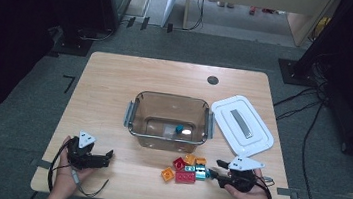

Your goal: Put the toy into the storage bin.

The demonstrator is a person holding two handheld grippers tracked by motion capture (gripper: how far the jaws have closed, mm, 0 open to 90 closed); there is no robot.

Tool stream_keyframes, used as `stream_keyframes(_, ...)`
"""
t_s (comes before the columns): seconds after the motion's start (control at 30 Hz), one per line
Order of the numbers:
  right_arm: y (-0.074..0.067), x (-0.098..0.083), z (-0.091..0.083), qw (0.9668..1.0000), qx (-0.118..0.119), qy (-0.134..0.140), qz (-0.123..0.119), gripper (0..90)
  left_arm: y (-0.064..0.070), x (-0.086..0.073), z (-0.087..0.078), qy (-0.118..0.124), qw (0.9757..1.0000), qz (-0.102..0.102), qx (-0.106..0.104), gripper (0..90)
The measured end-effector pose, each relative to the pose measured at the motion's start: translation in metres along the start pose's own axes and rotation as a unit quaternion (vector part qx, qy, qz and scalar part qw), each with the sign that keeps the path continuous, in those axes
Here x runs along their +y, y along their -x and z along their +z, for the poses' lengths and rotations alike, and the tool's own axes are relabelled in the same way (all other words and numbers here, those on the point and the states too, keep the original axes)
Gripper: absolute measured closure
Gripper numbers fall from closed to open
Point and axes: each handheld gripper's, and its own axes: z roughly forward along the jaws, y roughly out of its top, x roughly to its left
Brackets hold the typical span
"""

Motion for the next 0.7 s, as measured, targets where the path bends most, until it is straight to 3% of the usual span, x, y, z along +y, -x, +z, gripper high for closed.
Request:
stream_keyframes(0.5,-0.002,-0.0055,0.0018,0.999,0.044,0.003,-0.009,56.1,0.0,0.0,0.0,0.0,1.0,0.0,0.0,0.0)
stream_keyframes(0.7,-0.0044,-0.0079,0.0044,0.9991,0.037,-0.008,-0.02,61.2,0.0,0.0,0.0,0.0,1.0,0.0,0.0,0.0)
